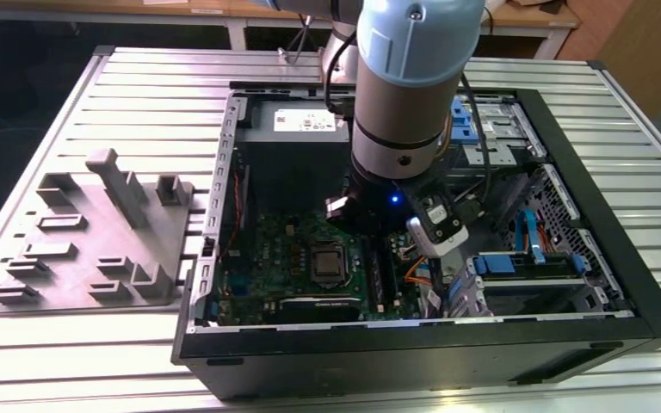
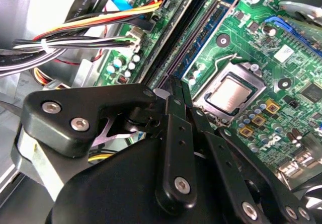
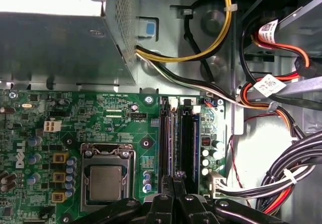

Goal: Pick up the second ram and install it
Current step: 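Insert the second ram into the second slot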

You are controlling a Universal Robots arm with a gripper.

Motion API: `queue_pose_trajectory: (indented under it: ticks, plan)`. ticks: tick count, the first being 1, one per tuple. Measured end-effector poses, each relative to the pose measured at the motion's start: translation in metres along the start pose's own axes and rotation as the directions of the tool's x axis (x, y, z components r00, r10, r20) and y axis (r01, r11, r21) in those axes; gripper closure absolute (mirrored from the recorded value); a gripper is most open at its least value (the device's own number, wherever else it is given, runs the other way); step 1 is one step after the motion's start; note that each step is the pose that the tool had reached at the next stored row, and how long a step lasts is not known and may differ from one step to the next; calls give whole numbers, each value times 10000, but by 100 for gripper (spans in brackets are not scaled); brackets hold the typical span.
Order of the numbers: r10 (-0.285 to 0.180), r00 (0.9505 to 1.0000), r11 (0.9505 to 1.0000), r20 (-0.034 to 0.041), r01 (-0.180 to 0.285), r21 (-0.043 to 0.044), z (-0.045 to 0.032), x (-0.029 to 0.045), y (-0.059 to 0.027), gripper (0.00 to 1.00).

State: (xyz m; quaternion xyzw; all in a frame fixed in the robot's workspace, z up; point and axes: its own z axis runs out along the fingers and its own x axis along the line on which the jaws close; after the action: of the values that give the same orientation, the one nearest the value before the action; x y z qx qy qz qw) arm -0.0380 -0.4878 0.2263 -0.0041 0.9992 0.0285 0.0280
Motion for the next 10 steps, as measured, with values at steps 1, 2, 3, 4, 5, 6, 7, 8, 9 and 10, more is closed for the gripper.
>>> queue_pose_trajectory:
  ticks: [1, 2, 3, 4, 5, 6, 7, 8, 9, 10]
  plan:
    - [0, 10000, 10000, 0, 0, 1, 0, 0, 0, 92]
    - [0, 10000, 10000, 0, 0, -1, 1, 0, 0, 92]
    - [0, 10000, 10000, 1, 0, -3, 3, 0, 0, 92]
    - [0, 10000, 10000, 1, 0, -2, 3, 0, 0, 92]
    - [0, 10000, 10000, 1, 0, -3, 4, 0, 0, 92]
    - [0, 10000, 10000, 1, 0, -3, 5, 0, 0, 92]
    - [0, 10000, 10000, 1, 0, -2, 5, 0, 0, 92]
    - [0, 10000, 10000, 1, 0, -3, 5, 0, 0, 92]
    - [3, 10000, 10000, 1, -3, -3, 5, 0, 0, 92]
    - [13, 10000, 10000, 2, -13, -3, 5, 0, 0, 92]
